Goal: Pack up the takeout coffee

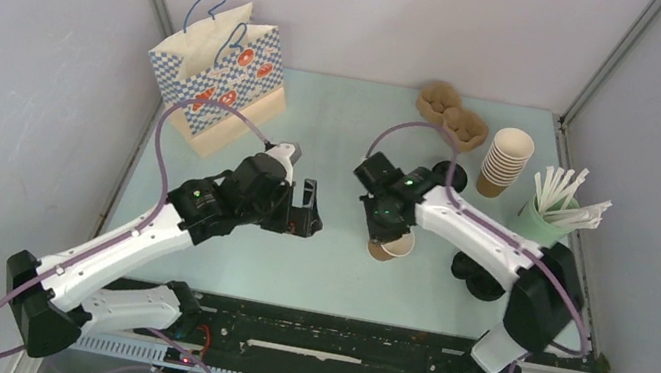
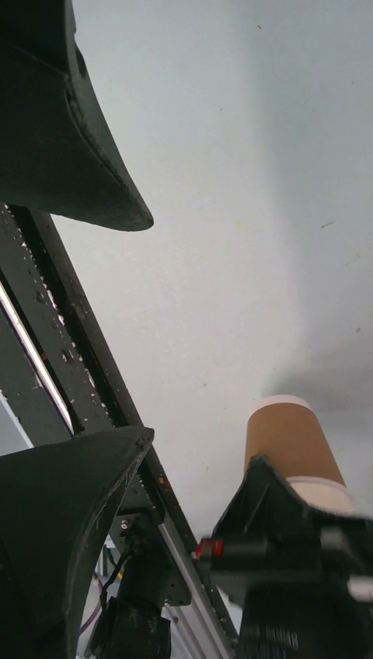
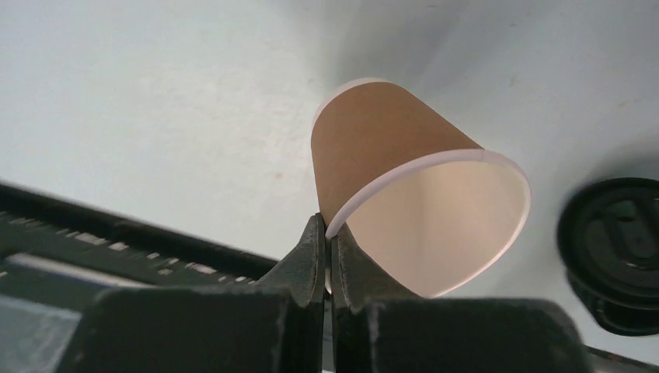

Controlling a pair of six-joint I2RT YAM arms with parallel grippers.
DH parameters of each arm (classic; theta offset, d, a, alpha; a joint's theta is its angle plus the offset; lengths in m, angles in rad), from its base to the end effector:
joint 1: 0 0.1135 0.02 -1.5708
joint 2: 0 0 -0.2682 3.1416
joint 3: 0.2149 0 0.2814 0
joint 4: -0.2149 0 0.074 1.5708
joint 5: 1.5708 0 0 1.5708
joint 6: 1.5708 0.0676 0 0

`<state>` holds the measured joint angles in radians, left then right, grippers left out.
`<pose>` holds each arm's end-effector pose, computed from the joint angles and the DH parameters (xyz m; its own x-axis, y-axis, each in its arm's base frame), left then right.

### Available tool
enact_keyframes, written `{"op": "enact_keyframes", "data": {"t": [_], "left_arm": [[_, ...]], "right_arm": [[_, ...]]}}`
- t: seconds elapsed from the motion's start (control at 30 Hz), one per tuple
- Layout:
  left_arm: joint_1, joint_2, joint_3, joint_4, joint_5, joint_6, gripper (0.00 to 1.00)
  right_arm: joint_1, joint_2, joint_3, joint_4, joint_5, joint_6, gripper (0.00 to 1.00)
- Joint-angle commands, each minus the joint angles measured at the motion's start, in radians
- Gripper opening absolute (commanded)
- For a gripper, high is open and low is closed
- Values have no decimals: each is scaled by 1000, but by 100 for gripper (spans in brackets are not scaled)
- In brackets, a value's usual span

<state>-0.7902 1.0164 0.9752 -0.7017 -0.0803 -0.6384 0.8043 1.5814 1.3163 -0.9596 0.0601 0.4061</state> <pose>0.1869 -0.1810 0.2945 -0.7795 -0.0571 -0.6238 0.2517 0.8834 -0.3953 0.2470 0.2507 0.2345 -0.8779 -0.3432 -0.3340 -0.3898 0.9172 0.0821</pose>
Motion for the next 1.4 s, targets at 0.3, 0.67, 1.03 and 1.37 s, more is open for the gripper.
{"op": "enact_keyframes", "data": {"t": [0.3, 0.67, 1.03, 1.37], "left_arm": [[25, -29, -17, 5, -47, 13, 100], [73, -45, 18, 29, 29, 139, 100], [128, -137, -68, 61, 220, 197, 100], [171, -234, -119, 44, 244, 232, 100]], "right_arm": [[110, 99, 410, -350, 242, -101, 82], [-330, -51, 151, -407, 275, -320, 91], [-402, 158, 111, -366, 320, -294, 99], [-355, 266, 42, -313, 367, -286, 100]]}}
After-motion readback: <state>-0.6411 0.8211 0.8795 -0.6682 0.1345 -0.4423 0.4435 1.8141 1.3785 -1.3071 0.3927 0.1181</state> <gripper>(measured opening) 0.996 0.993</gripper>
